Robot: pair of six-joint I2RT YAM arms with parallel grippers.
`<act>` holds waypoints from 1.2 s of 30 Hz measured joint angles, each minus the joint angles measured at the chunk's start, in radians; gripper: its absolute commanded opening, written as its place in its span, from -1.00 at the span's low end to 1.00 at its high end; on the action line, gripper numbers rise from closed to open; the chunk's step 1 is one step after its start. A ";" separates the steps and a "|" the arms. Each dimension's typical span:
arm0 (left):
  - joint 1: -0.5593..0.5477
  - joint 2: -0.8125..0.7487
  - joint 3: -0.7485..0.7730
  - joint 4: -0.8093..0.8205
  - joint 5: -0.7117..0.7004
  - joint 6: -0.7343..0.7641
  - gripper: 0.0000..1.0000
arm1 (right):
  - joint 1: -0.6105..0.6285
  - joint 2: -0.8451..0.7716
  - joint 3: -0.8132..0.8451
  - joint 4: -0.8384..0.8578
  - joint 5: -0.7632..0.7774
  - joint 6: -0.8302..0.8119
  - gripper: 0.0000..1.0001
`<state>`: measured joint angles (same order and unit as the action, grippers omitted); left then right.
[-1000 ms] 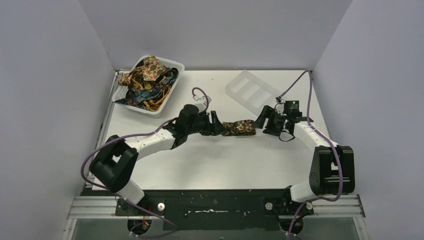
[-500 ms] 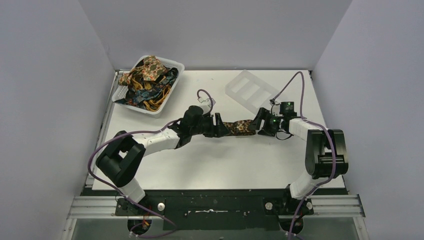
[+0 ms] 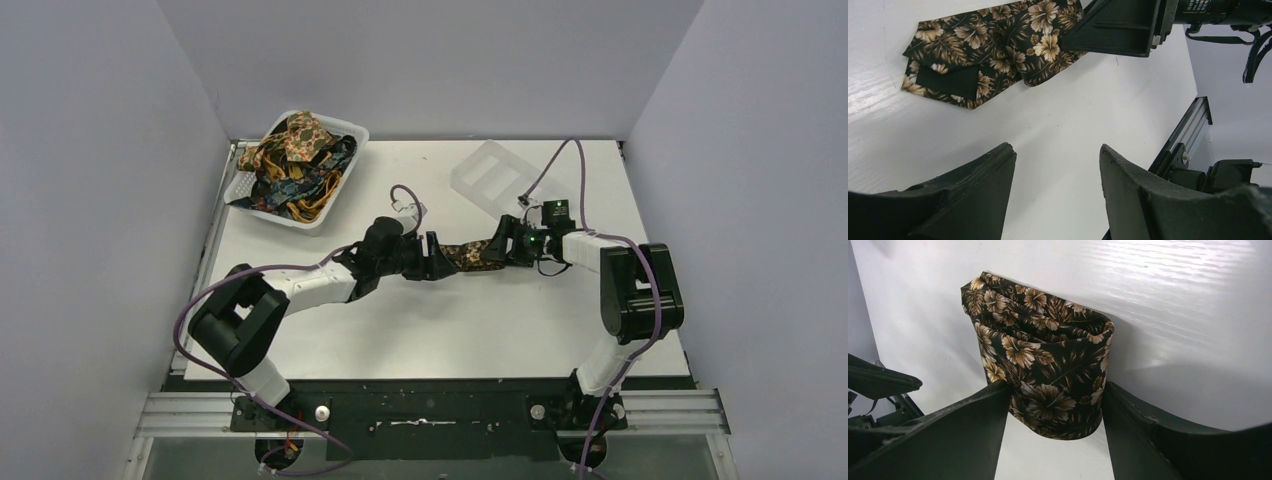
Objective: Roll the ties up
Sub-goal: Roll the tie at the center of the board.
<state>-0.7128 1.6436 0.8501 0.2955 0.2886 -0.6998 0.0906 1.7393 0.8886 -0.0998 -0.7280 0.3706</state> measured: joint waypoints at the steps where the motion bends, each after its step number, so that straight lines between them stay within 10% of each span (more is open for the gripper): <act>1: 0.000 -0.001 -0.001 0.000 0.000 0.000 0.20 | 0.010 0.005 0.006 0.000 0.002 -0.002 0.29; 36: 0.084 -0.117 -0.152 -0.008 -0.014 -0.012 -0.10 | 0.282 0.062 0.117 -0.067 -0.032 0.073 0.50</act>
<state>-0.6285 1.5269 0.6983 0.2874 0.2741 -0.7120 0.3729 1.8015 1.0061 -0.1669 -0.7605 0.4438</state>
